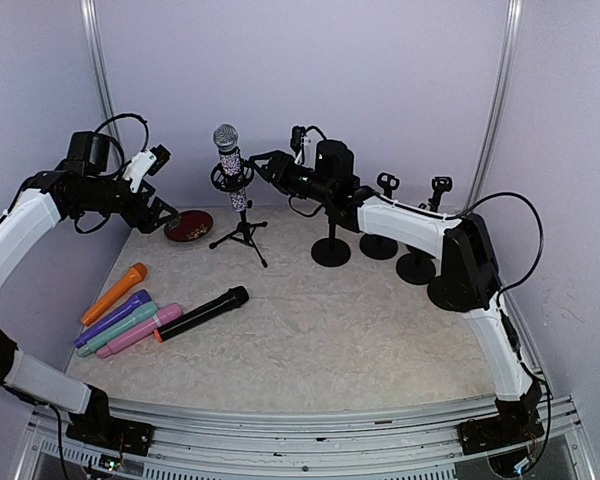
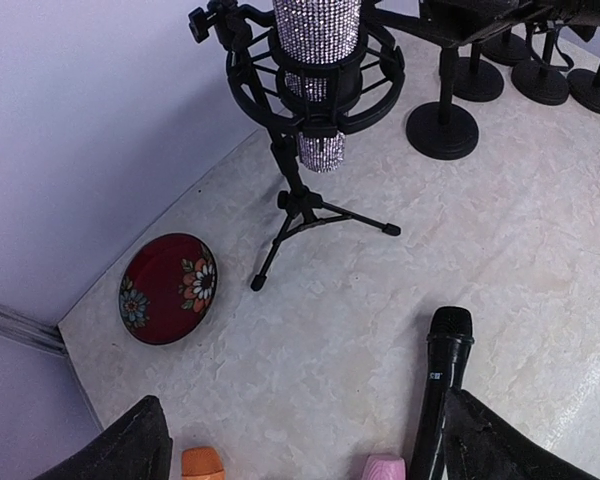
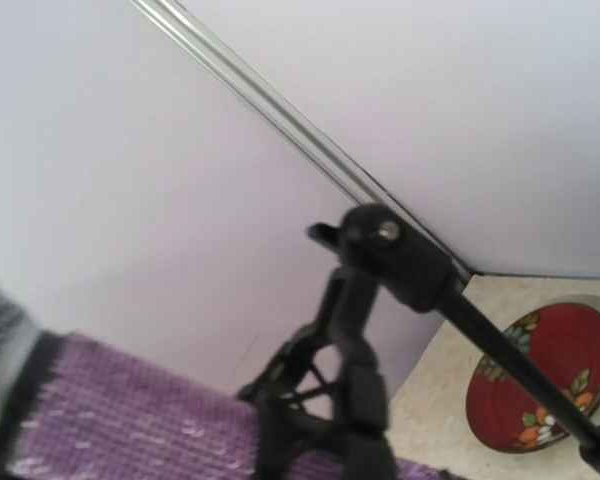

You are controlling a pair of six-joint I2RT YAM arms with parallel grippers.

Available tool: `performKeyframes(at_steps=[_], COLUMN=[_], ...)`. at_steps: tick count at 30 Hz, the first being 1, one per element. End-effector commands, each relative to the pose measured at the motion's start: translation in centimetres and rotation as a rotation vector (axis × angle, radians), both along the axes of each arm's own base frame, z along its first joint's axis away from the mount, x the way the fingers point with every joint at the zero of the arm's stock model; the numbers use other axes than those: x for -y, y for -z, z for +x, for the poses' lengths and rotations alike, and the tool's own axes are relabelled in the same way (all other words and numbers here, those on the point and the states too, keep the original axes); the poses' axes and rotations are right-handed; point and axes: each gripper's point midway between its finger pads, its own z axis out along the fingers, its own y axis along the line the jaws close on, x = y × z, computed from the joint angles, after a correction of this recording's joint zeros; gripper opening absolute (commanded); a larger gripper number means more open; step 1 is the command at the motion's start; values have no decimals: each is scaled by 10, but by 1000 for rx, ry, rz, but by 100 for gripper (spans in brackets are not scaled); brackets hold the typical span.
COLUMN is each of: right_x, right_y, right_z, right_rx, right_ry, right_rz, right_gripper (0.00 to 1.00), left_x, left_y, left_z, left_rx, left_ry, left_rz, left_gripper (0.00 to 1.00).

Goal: Remove the microphone from the stand

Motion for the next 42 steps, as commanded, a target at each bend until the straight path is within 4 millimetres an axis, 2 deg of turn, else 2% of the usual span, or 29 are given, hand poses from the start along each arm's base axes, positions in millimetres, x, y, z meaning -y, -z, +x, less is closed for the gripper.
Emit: performKeyframes(at_steps=[1,9,11,16,21,26,31,34,39,41,42], right_x=[-8,-21,-24,-32,-34,-20,-1,6,23,30,36], right_y=[6,8,-1,2,-9,-42,-76,-85,-100,-100,-107], right_z=[6,6,3,-2,-13,-28,-51,-68,-101,-112,-120], right_rx=[-31,-48,-44,-81,-98,-86,-90,-109,-106,-109,-94], right_ry=[-29,-70,-84,-110,-138,-142,-142,-158,-183,-182,-180], right_rz=[35,103,130,167,213,282,369,400,439,443,451], right_gripper=[55,43,40,28,16,1,0,0,0,0,0], left_x=[-5,-8,-8,-10,-10,-10,-8,-2,20,40,46], left_y=[-13,-17,-18,-20,-21,-22,-21,-20,-24,-25,-27], left_z=[-4,-8,-9,-10,-12,-15,-17,-19,-24,-31,-34], left_rx=[51,75,78,86,86,89,89,90,96,98,102], left_ry=[-4,-11,-12,-17,-22,-20,-14,2,61,116,134], left_rz=[12,29,29,33,27,28,24,23,20,23,24], left_gripper=[91,91,91,91,91,91,91,91,91,91,92])
